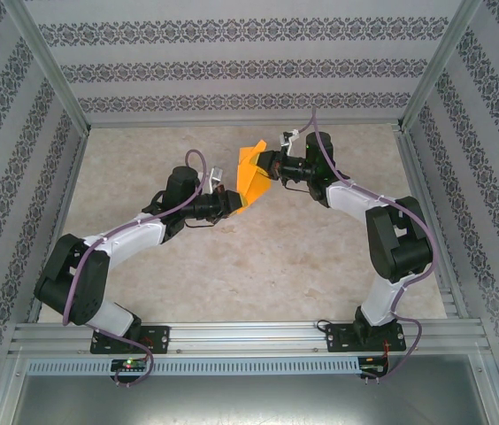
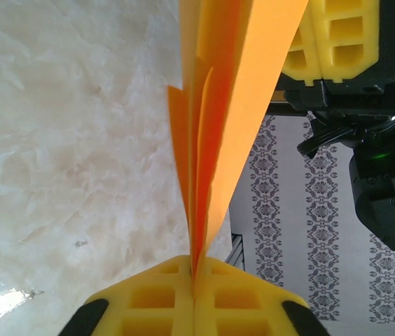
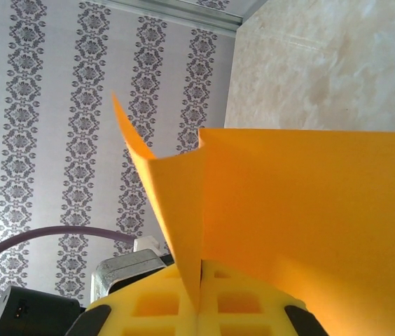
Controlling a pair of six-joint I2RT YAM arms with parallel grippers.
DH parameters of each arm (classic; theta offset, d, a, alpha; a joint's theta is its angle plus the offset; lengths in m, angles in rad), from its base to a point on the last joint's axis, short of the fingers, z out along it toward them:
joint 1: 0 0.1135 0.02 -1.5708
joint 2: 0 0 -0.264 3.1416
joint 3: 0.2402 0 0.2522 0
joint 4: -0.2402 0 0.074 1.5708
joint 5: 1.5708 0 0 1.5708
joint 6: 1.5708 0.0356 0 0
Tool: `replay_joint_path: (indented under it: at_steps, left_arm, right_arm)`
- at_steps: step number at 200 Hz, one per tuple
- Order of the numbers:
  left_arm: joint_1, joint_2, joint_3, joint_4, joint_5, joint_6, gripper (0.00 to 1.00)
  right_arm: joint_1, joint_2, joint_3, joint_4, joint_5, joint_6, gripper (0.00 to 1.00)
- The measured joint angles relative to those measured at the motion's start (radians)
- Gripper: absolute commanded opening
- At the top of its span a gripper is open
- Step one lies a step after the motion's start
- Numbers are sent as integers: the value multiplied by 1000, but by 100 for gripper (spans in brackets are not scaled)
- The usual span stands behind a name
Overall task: Fold a paper plane with a square sheet of paper (pick it up from the middle)
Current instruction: Turn over the paper at the center of the table.
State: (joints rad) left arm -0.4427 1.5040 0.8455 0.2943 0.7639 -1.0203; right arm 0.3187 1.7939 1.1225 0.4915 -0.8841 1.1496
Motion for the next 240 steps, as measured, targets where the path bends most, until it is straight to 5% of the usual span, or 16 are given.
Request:
replay_joint_path:
  at_steps: [44, 92, 120, 191, 240]
  left_arm:
    - [0, -6, 22, -58, -2, 32, 3]
    - [14, -45, 144, -367, -109, 226, 4]
    - [13, -72, 281, -632, -300, 409, 4]
    - [-161, 43, 545, -1149, -1093, 689, 5]
    - [-285, 245, 553, -1238, -1323, 734, 5]
  right_arm:
    - [-3, 5, -5, 5, 3, -8, 40]
    - [-71, -4, -57, -100, 42, -109, 59]
    - [-116, -66, -72, -295, 123, -258, 61]
    - [-124, -280, -114, -594, 267, -533, 68]
    - [-139, -360, -208, -629, 230, -566, 74]
